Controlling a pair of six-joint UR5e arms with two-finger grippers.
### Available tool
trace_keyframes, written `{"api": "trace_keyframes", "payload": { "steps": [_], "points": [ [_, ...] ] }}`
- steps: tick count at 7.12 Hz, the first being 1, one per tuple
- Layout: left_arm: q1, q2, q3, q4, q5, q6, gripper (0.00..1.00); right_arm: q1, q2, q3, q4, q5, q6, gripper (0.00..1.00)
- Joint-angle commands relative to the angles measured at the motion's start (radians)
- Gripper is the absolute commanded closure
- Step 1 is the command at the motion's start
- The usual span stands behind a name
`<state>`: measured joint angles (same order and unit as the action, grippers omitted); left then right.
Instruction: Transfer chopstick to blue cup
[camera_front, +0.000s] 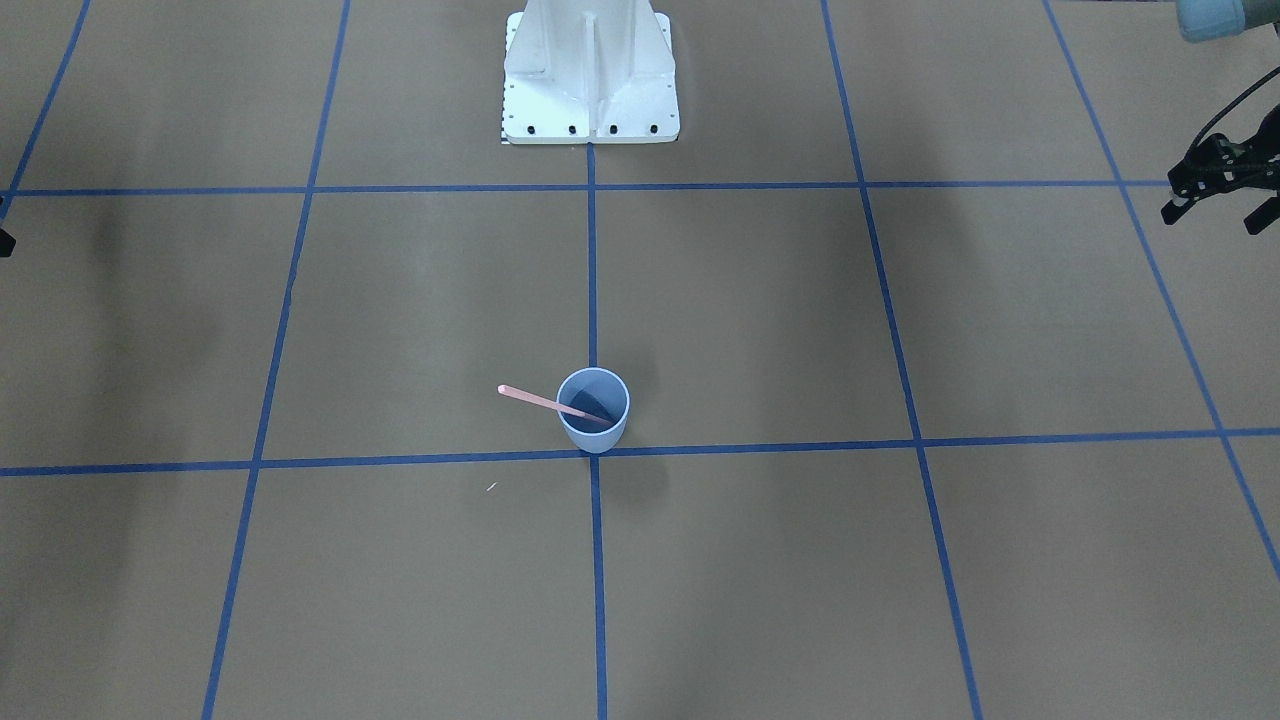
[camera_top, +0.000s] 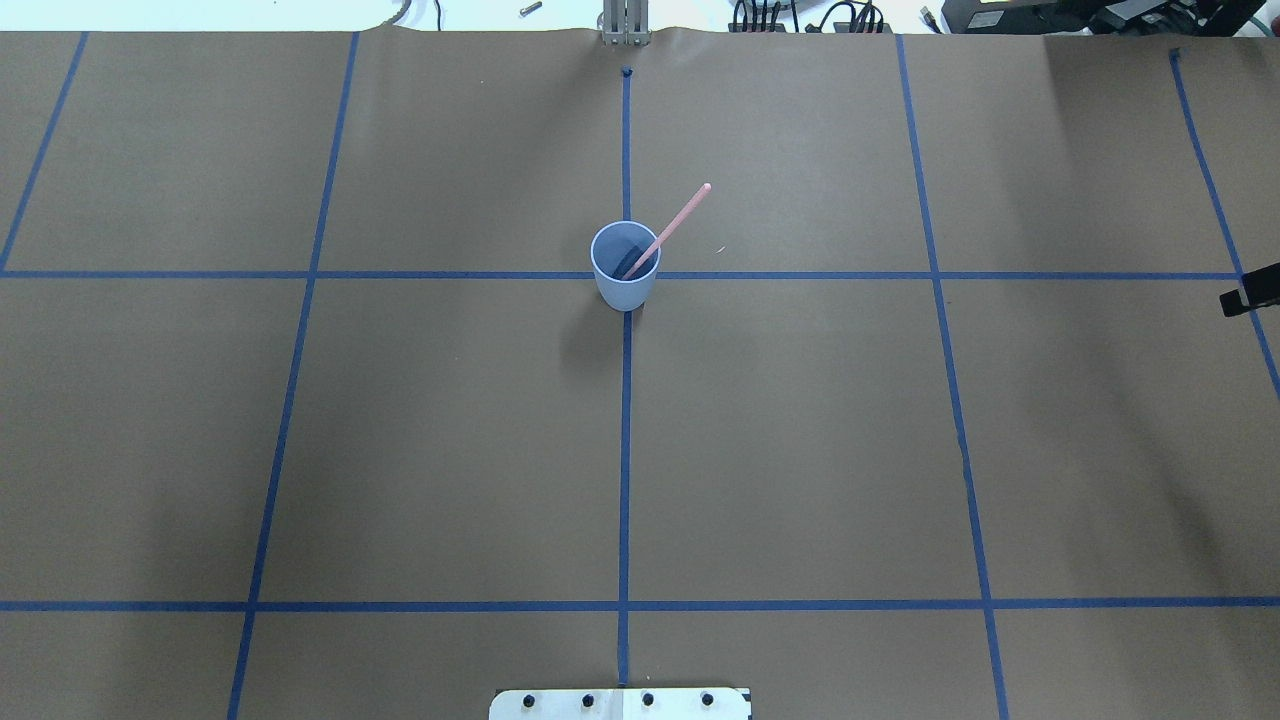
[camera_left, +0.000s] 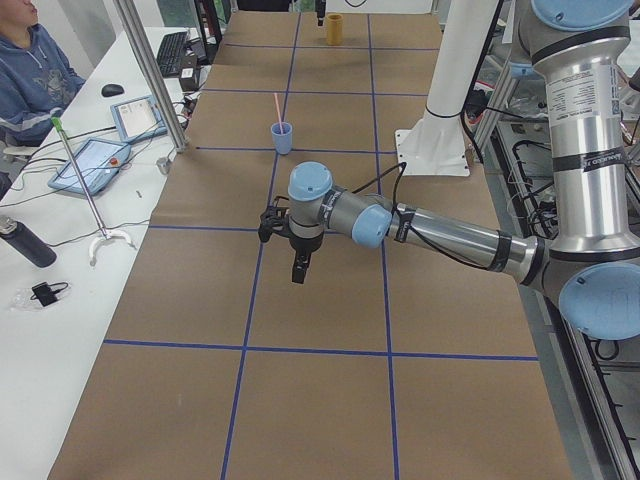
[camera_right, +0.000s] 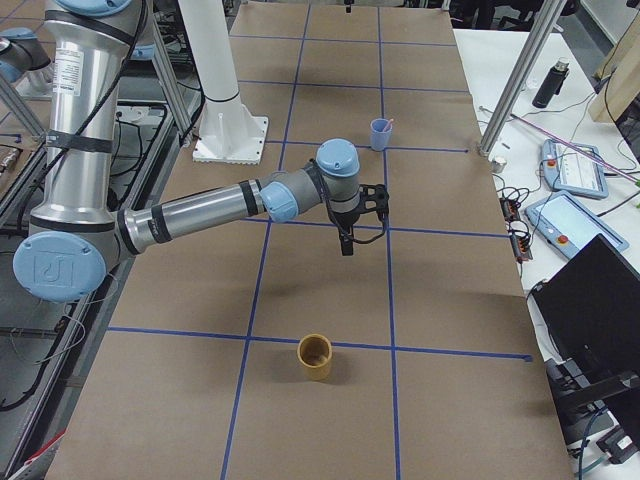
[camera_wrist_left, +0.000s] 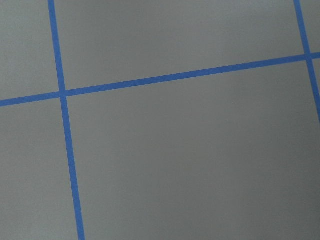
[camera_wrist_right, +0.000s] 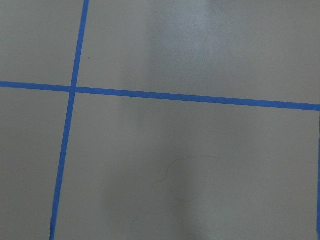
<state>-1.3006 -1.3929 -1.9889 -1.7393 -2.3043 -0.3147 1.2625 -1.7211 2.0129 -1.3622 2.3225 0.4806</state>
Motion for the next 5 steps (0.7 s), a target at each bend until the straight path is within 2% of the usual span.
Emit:
{"api": "trace_keyframes", "payload": {
  "steps": [1, 5],
  "points": [
    [0.000, 0.000, 0.001, 0.000, 0.002, -0.001, 0.02, 0.000, 0.000, 0.000, 0.000, 0.000, 0.000, 0.00],
    [0.000, -0.003, -0.001, 0.000, 0.002, -0.010, 0.02, -0.002, 0.002, -0.005, 0.002, 0.000, 0.000, 0.00]
  ]
}}
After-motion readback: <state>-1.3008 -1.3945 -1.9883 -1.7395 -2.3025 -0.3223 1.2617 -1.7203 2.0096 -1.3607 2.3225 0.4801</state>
